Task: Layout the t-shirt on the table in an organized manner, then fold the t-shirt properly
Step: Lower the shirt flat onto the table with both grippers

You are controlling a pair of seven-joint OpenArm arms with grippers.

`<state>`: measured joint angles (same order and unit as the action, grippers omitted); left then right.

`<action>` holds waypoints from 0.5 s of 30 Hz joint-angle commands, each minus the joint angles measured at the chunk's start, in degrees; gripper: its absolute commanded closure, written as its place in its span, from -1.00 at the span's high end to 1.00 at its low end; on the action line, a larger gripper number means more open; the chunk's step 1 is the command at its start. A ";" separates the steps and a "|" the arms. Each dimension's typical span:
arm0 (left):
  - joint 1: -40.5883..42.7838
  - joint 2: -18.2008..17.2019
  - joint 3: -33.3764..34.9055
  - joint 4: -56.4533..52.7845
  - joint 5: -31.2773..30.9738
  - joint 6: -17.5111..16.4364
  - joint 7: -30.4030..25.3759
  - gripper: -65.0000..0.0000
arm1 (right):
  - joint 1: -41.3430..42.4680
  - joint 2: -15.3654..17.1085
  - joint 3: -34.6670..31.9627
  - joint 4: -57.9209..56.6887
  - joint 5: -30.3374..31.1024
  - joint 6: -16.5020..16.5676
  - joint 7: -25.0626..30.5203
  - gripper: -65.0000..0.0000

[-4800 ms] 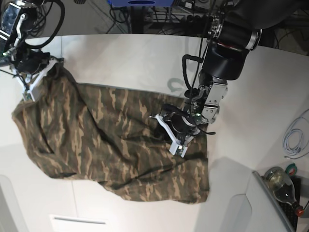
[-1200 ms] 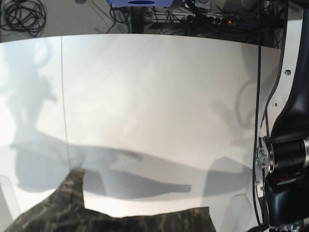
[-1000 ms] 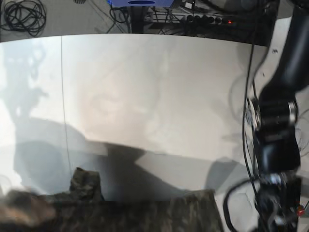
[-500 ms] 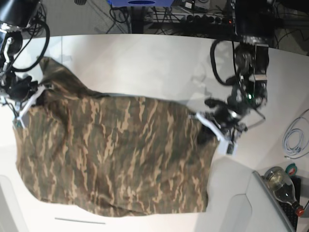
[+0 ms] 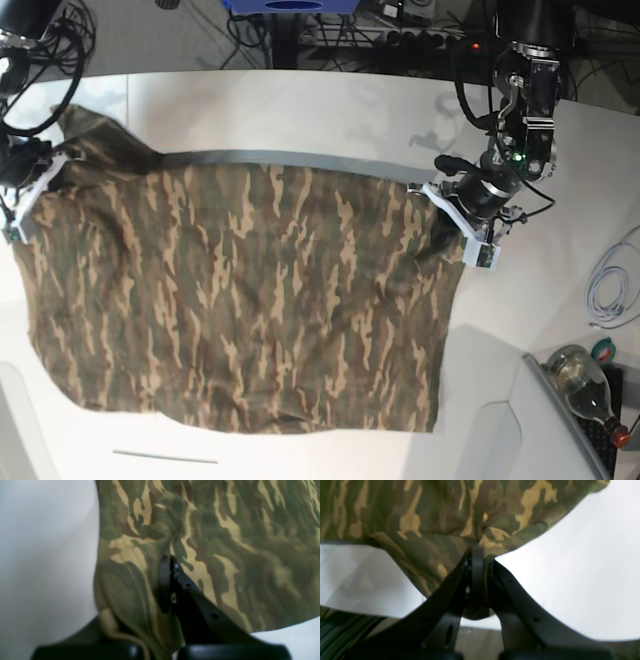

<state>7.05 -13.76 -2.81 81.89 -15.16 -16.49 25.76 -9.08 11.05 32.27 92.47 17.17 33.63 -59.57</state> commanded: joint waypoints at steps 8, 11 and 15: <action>2.67 -1.41 -0.22 -4.39 -0.27 -0.34 -1.54 -1.00 | -0.63 1.04 -1.55 -6.71 -0.07 0.09 1.86 -1.00; 3.98 -2.02 -2.16 -5.01 -0.27 -0.34 -1.54 -1.00 | -1.51 1.04 -1.90 -6.36 -0.07 0.09 3.00 -1.00; 3.72 -1.85 -4.27 -7.91 -0.27 -0.34 -1.54 -1.00 | 2.09 0.95 -2.16 -13.74 -4.47 0.09 3.97 -1.00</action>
<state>11.20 -14.94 -6.81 73.56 -15.90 -17.52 24.12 -7.40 10.74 29.85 77.67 12.49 33.63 -56.21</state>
